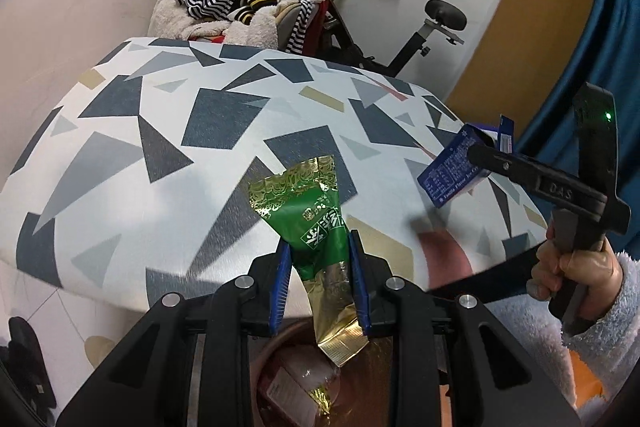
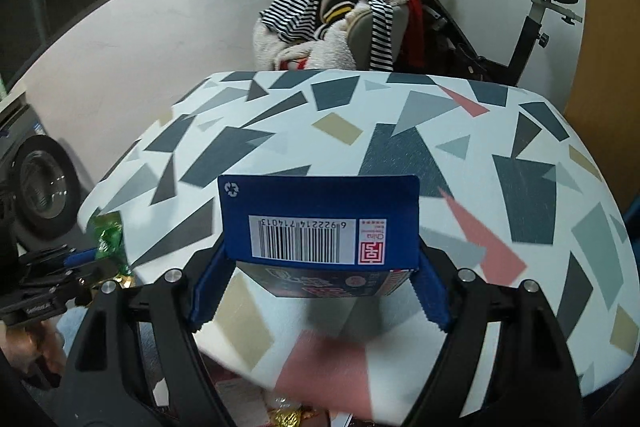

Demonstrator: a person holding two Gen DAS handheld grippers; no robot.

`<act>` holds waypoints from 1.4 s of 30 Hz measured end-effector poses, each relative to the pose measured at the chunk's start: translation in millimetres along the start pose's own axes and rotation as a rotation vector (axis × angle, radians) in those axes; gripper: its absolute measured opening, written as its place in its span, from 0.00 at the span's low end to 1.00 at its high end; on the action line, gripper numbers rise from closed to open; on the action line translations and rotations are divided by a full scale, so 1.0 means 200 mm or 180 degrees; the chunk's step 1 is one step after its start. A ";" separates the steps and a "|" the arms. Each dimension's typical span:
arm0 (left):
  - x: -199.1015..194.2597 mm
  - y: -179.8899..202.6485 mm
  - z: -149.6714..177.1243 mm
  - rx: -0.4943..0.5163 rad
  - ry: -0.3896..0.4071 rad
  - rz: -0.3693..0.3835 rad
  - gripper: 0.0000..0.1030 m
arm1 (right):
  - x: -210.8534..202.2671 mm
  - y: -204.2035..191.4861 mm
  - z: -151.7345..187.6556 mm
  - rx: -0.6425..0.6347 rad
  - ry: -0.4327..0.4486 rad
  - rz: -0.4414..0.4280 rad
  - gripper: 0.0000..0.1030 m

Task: Collect trash
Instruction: 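Carry the blue box over the bin and open the right gripper while the left gripper carries the wrapper, then open the left gripper to drop the candy wrapper into the bin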

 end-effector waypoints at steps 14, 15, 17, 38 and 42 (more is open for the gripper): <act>-0.15 0.09 0.20 0.0066 -0.0053 0.0025 0.26 | -0.24 -0.19 0.53 -0.0261 -0.0497 -0.0424 0.76; -0.16 0.09 0.21 0.0065 -0.0062 0.0020 0.26 | -0.23 -0.20 0.56 -0.0270 -0.0546 -0.0431 0.76; -0.16 0.09 0.23 0.0049 -0.0079 0.0017 0.26 | -0.20 -0.22 0.63 -0.0273 -0.0665 -0.0455 0.76; -0.09 0.14 0.39 0.0128 -0.0363 0.0102 0.26 | 0.00 -0.25 0.85 -0.0007 -0.1148 -0.0471 0.91; -0.03 0.17 0.44 0.0169 -0.0519 0.0159 0.26 | -0.06 -0.19 0.75 0.0011 -0.0909 -0.0364 0.91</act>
Point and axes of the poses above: each gripper's, at about its wrist camera, not at the fingertips, and x roughly the way its jaws point, y to its right, z to its underside, the point moved 8 cm from there along x, roughly the way its jaws point, and after that the axes turned 9 degrees about x, right-handed, at the moved point
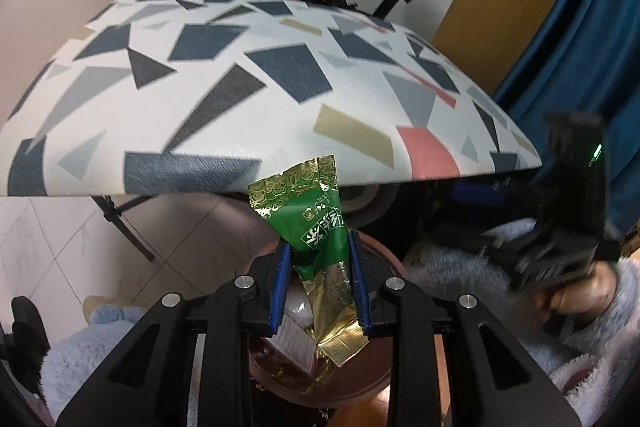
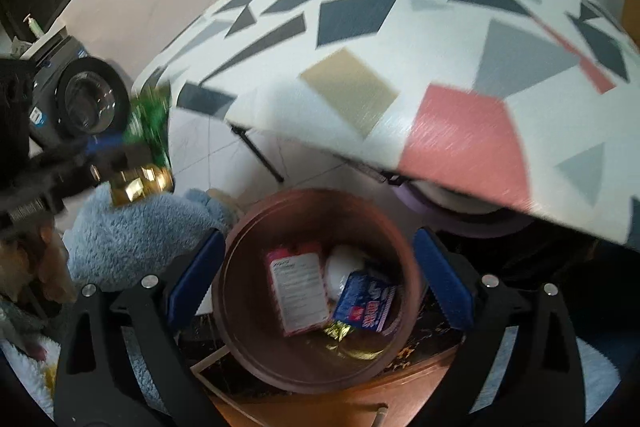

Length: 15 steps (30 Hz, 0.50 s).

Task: Collect trash
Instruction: 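Open the left gripper to drop the candy wrapper into the bin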

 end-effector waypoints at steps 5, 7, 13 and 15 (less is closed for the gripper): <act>0.08 0.05 0.06 0.0119 -0.0176 0.0051 0.26 | -0.08 0.04 -0.08 -0.0011 0.0184 0.0112 0.91; 0.11 0.07 0.07 0.0153 -0.0218 0.0070 0.26 | -0.12 0.07 -0.13 -0.0024 0.0259 0.0185 0.92; 0.17 0.11 0.08 0.0227 -0.0291 0.0054 0.51 | -0.23 0.13 -0.24 0.0026 0.0417 0.0251 0.92; 0.16 0.11 0.06 0.0239 -0.0251 0.0018 0.69 | -0.25 0.14 -0.26 0.0027 0.0451 0.0269 0.92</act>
Point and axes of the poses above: each gripper's, at about its wrist camera, not at the fingertips, and x roughly the way its jaws point, y to its right, z to its underside, the point moved 8 cm from there along x, roughly the way its jaws point, and after that the axes turned 9 degrees about x, right-handed, at the moved point
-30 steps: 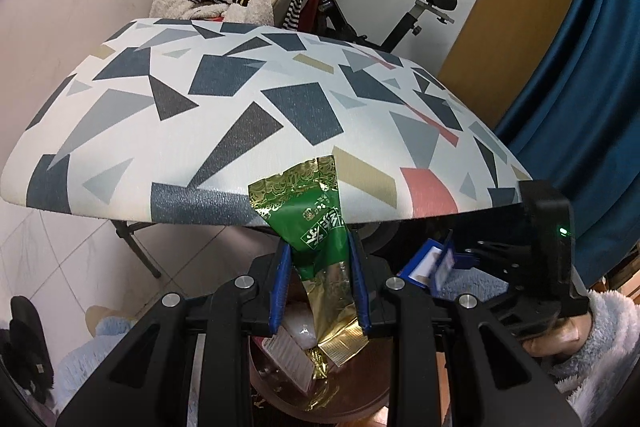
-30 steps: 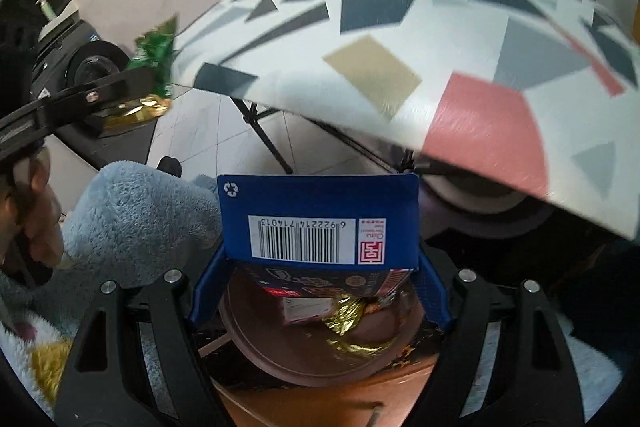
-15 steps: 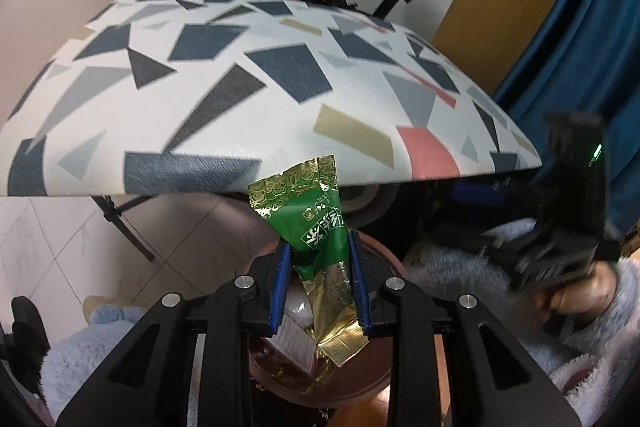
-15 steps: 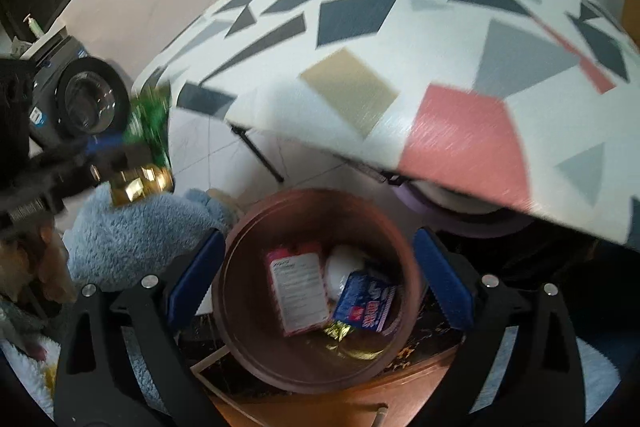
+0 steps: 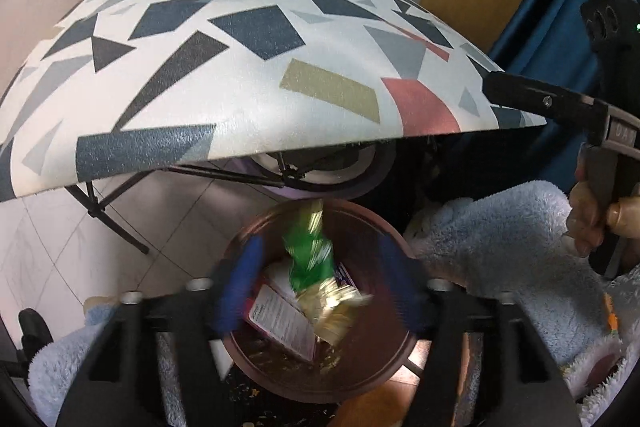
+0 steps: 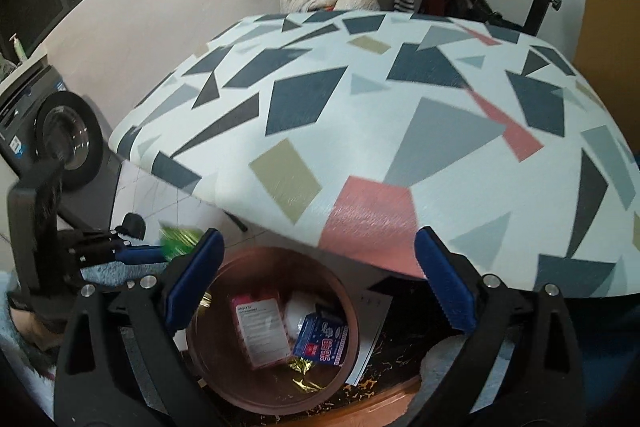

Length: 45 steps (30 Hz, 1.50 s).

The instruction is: Collect trash

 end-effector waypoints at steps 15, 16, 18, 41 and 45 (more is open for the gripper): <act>-0.48 -0.14 -0.43 0.0122 0.0918 -0.0807 0.94 | -0.24 -0.05 -0.23 -0.0036 0.0472 0.0144 0.94; -0.53 -0.16 -0.48 0.0132 0.1010 -0.0884 0.94 | -0.26 -0.06 -0.24 -0.0038 0.0509 0.0147 0.94; -0.62 -0.18 -0.54 0.0148 0.1116 -0.0988 0.94 | -0.28 -0.06 -0.27 -0.0039 0.0551 0.0154 0.94; -0.99 -0.24 -0.81 0.0122 0.1645 -0.1500 0.94 | -0.54 -0.11 -0.58 -0.0079 0.0997 0.0240 0.94; -0.99 -0.24 -0.81 0.0104 0.1633 -0.1454 0.94 | -0.54 -0.12 -0.58 -0.0095 0.0996 0.0249 0.94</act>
Point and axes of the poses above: each gripper's, at about its wrist camera, not at the fingertips, and x roughly the way its jaws point, y to its right, z to its underside, the point moved 8 cm from there along x, roughly the way its jaws point, and after that the axes turned 9 degrees about x, right-handed, at the moved point
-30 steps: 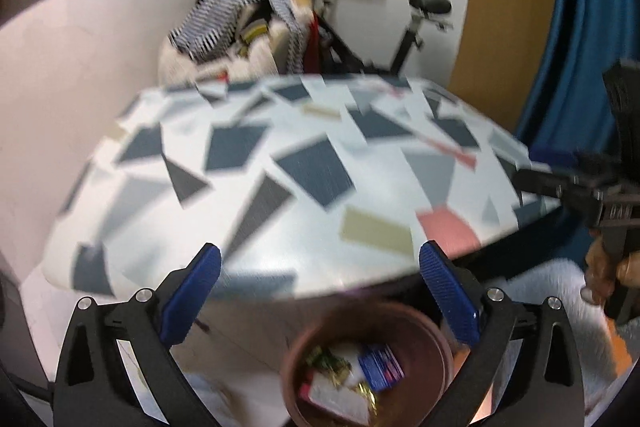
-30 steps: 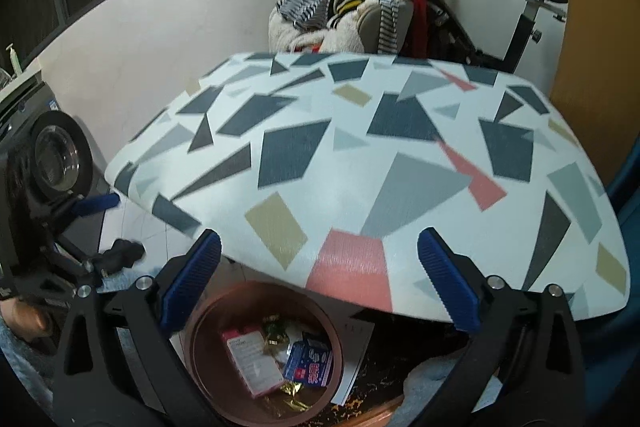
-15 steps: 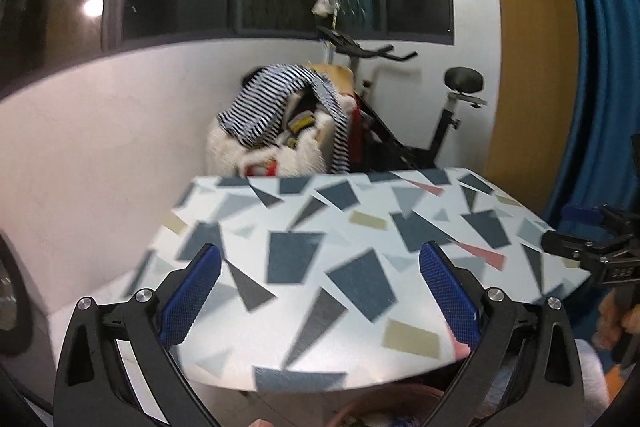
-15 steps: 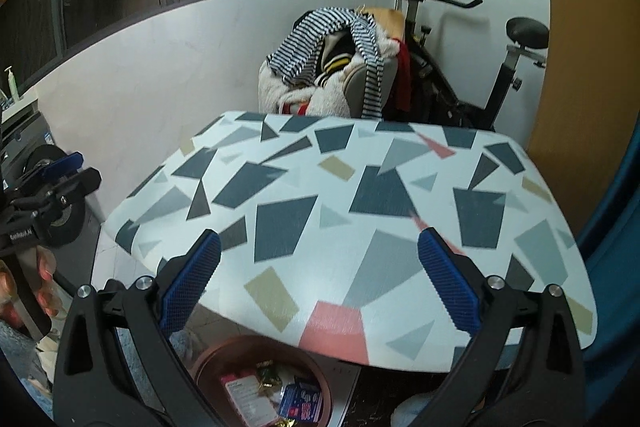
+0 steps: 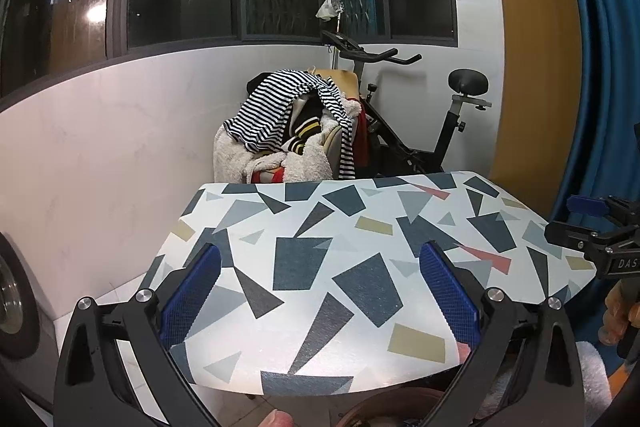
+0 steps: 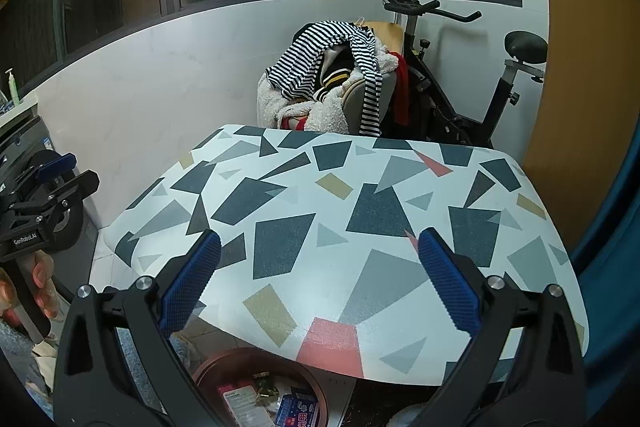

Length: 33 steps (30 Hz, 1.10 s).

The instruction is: Collect trash

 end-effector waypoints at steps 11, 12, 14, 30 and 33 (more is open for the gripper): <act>0.00 0.03 -0.01 0.0015 -0.0001 0.0108 0.94 | 0.00 -0.01 -0.02 -0.0035 0.0012 0.0026 0.94; 0.00 0.04 -0.02 0.0020 -0.0001 0.0114 0.94 | -0.01 -0.01 -0.02 -0.0035 0.0014 0.0028 0.94; -0.01 0.05 -0.02 0.0034 0.0005 0.0117 0.94 | 0.00 -0.01 -0.02 -0.0037 0.0012 0.0028 0.94; -0.01 0.07 -0.02 0.0076 -0.0008 0.0129 0.94 | 0.00 -0.01 -0.02 -0.0043 0.0013 0.0034 0.94; -0.01 0.08 -0.03 0.0082 -0.0010 0.0133 0.94 | 0.00 -0.01 -0.02 -0.0044 0.0015 0.0030 0.94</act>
Point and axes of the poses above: each gripper's, at about its wrist camera, not at the fingertips, and x roughly the way its jaws point, y to its right, z to its underside, the point moved 8 cm from there along x, roughly the way its jaws point, and after that the axes turned 9 degrees about x, right-handed, at the moved point
